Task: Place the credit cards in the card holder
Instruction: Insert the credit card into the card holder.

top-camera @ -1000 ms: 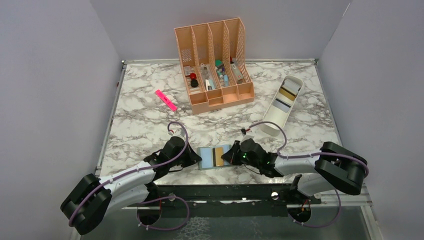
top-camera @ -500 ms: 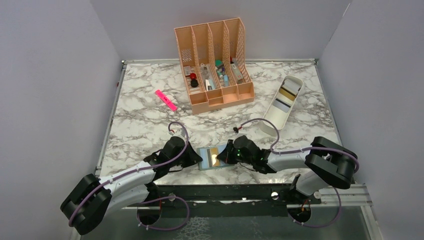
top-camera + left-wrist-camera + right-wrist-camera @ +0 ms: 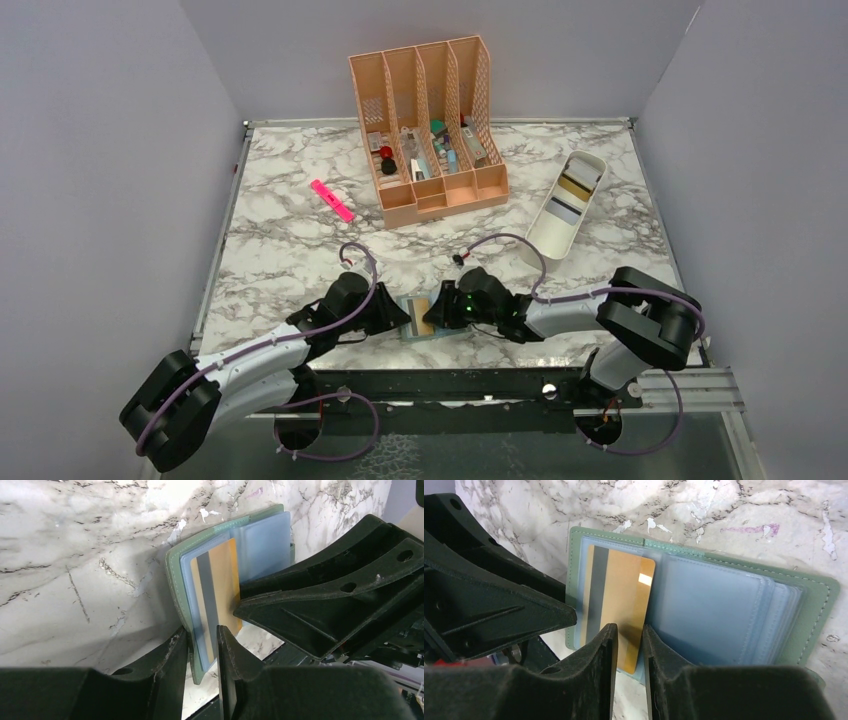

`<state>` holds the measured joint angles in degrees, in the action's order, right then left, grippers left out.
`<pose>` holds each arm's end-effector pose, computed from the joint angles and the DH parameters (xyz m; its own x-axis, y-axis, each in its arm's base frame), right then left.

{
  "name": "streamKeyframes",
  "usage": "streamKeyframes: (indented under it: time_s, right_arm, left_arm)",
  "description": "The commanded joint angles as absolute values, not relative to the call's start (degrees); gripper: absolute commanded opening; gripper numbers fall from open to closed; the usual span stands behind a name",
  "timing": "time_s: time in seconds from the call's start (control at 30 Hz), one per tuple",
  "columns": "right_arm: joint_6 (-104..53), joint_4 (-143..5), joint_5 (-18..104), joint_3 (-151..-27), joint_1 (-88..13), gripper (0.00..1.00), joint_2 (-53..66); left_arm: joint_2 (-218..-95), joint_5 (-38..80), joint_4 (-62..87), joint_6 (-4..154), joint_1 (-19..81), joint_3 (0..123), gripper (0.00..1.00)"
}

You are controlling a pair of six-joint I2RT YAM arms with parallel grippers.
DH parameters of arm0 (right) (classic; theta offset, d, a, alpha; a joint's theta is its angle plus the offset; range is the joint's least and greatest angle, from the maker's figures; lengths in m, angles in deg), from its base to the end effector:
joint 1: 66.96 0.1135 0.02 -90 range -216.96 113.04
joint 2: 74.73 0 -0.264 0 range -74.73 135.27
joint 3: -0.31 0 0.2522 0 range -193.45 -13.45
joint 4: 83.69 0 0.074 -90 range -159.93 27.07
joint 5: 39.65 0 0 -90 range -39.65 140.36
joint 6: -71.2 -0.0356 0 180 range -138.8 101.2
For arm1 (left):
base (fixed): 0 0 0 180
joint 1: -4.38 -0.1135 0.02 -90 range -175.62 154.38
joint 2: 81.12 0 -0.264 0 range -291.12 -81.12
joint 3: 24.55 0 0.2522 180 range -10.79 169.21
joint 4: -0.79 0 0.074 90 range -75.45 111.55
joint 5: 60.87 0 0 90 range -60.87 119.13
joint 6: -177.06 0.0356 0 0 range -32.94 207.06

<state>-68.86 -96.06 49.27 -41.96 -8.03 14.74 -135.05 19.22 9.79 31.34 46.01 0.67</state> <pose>0.1433 0.2392 0.1298 -0.8520 0.0714 -0.5187 -0.3289 0.6978 0.6363 0.1245 -0.1189 0.1390 -0.8823 -0.3048 -0.3586 0.0481 0.6995 -0.7130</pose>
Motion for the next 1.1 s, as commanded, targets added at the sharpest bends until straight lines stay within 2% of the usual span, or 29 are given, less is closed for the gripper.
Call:
streamKeyframes:
  time_s: [0.0,0.37,0.47,0.6,0.73,0.87,0.97,1.07]
  right_arm:
    - [-67.71,-98.45,45.72,-42.61,-7.49,0.30,15.46]
    - [-70.59,-105.51,43.45,-40.84,-7.53,0.31,15.73]
    - [-69.75,-104.68,43.97,-40.84,-7.49,0.38,15.00]
    - [-68.25,-98.34,47.46,-40.83,-7.51,0.46,10.99]
    - [-65.83,-91.25,51.52,-41.16,-7.55,0.48,5.92]
    - [-60.73,-81.35,56.59,-43.66,-7.60,0.49,2.64]
    - [-55.88,-73.27,60.47,-46.53,-7.57,0.51,2.54]
    - [-51.38,-66.43,62.17,-49.55,-7.57,0.51,3.31]
  left_arm:
    - [-135.12,17.28,6.96,30.93,45.95,1.95,0.31]
    - [-135.96,17.51,6.31,30.98,45.95,1.42,0.29]
    - [-136.43,17.87,6.89,31.60,45.95,1.63,0.28]
    - [-136.79,18.47,7.96,32.21,45.89,2.37,0.28]
    - [-137.34,18.58,8.93,32.91,45.95,3.55,0.26]
    - [-137.31,17.42,10.55,34.23,45.95,6.10,0.35]
    - [-137.08,16.27,10.87,34.63,45.94,7.49,0.36]
    - [-137.75,15.95,11.35,35.39,45.95,8.71,0.21]
